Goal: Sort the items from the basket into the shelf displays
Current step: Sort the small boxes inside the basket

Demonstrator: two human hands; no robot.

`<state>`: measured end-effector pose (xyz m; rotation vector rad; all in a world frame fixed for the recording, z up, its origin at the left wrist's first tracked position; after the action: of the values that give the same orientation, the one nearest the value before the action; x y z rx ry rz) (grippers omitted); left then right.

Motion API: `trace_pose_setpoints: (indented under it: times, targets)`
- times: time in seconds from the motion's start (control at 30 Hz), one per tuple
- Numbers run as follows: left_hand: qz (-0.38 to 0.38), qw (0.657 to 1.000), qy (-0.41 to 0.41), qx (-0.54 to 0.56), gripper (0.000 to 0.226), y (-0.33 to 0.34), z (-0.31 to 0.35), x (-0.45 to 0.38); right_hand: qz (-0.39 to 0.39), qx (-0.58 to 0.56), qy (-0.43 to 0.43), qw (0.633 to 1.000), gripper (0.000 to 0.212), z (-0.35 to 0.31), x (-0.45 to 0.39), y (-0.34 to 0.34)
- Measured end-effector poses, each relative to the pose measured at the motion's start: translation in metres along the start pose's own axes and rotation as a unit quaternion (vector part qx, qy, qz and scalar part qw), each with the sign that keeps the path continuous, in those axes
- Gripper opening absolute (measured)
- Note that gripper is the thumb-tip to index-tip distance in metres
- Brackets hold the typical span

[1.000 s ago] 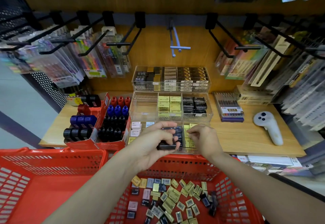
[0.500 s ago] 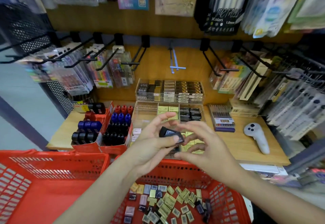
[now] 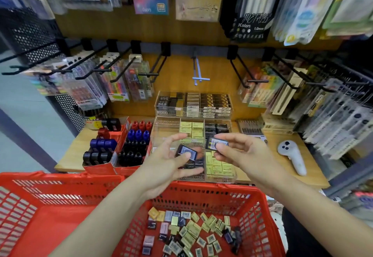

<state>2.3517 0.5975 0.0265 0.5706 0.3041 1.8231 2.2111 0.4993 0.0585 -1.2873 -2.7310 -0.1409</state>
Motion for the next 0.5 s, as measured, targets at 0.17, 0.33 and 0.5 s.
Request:
trace_pose_setpoints:
  times: [0.17, 0.33, 0.5]
  targets:
    - [0.031, 0.989, 0.032, -0.144, 0.036, -0.003, 0.001, -0.002, 0.002, -0.030, 0.034, 0.999, 0.029, 0.003, -0.002, -0.004]
    - [0.056, 0.974, 0.092, -0.198, 0.026, -0.004, 0.012, -0.002, -0.018, -0.066, 0.026, 0.997, 0.037, 0.000, 0.001, -0.004]
    - [0.058, 0.929, 0.178, -0.321, 0.031, -0.001, 0.033, 0.002, -0.006, 0.013, 0.010, 1.000, 0.036, -0.002, 0.002, -0.004]
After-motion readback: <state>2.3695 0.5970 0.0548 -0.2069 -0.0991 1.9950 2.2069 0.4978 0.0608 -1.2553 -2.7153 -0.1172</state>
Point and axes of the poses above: each hand's wrist, its own x-axis away from the middle knuckle, its own y-axis out of the palm, z = x × y, the point moved 9 cm from there along -x, towards the middle knuckle, and after that the axes turned 3 degrees about y, right-handed, at the moved point
